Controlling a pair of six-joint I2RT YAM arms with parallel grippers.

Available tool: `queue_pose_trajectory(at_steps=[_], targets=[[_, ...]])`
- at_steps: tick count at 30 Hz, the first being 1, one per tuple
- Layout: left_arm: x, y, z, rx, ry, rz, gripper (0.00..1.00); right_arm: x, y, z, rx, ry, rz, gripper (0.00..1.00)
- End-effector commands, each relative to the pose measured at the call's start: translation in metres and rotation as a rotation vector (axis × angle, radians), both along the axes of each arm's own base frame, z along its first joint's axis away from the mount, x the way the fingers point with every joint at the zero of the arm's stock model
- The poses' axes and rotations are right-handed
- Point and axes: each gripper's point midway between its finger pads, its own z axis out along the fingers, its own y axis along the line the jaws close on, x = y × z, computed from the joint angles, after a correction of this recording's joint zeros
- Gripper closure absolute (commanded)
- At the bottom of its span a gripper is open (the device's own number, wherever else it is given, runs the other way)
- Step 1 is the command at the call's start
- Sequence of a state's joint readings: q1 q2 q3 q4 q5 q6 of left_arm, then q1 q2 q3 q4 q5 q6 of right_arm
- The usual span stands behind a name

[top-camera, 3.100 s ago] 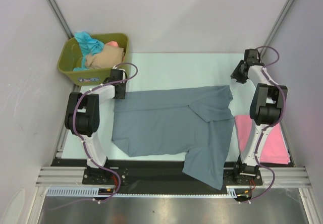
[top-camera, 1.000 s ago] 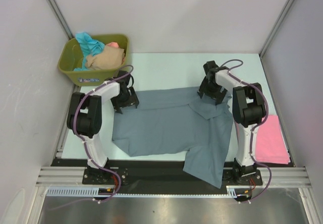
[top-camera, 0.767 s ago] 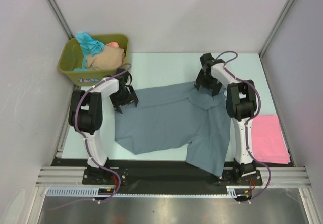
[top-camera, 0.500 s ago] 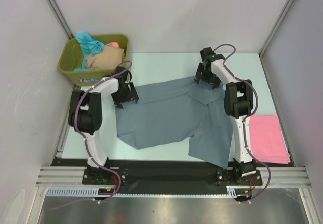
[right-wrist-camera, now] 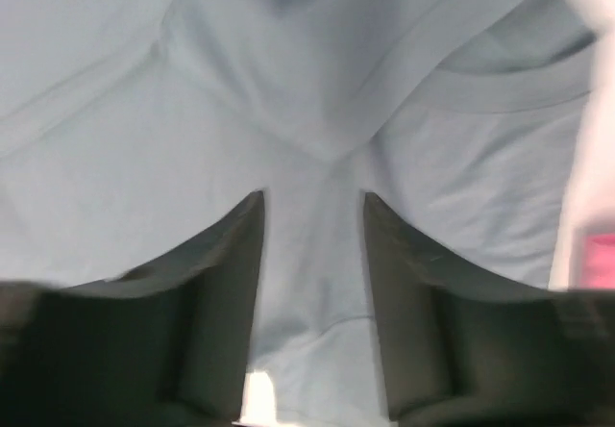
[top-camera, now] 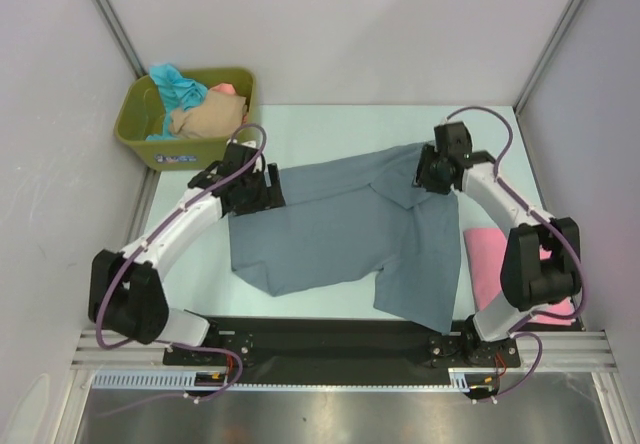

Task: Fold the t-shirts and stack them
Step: Fold the tshirt

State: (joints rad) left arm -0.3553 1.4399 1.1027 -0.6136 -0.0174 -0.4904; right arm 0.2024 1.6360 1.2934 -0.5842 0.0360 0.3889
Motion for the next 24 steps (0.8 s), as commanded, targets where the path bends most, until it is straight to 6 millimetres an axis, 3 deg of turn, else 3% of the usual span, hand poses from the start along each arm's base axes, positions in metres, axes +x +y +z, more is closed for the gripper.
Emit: queue_pose_trajectory(at_steps=[1, 6, 9, 15, 18, 24], targets=[[-0.016, 0.001, 0.007, -0.03, -0.016, 0.008, 0.16, -0.001, 0.038, -0.015, 0.189, -0.078, 0.058, 0.57], [-0.029, -0.005, 0.014, -0.059, -0.024, -0.017, 0.16, -0.003, 0.051, -0.032, 0.232, -0.073, 0.044, 0.41], [-0.033, -0.005, 0.014, -0.057, -0.022, -0.017, 0.16, -0.002, 0.051, -0.046, 0.221, -0.051, 0.04, 0.4], [-0.035, -0.002, 0.019, -0.05, -0.035, -0.018, 0.16, -0.003, 0.05, -0.065, 0.23, 0.004, -0.002, 0.48], [-0.035, -0.002, 0.021, -0.047, -0.038, -0.023, 0.16, -0.007, 0.05, -0.069, 0.238, 0.014, -0.037, 0.54], [-0.03, -0.003, 0.021, -0.036, -0.03, -0.034, 0.16, -0.012, 0.044, -0.072, 0.234, -0.019, -0.105, 0.57]])
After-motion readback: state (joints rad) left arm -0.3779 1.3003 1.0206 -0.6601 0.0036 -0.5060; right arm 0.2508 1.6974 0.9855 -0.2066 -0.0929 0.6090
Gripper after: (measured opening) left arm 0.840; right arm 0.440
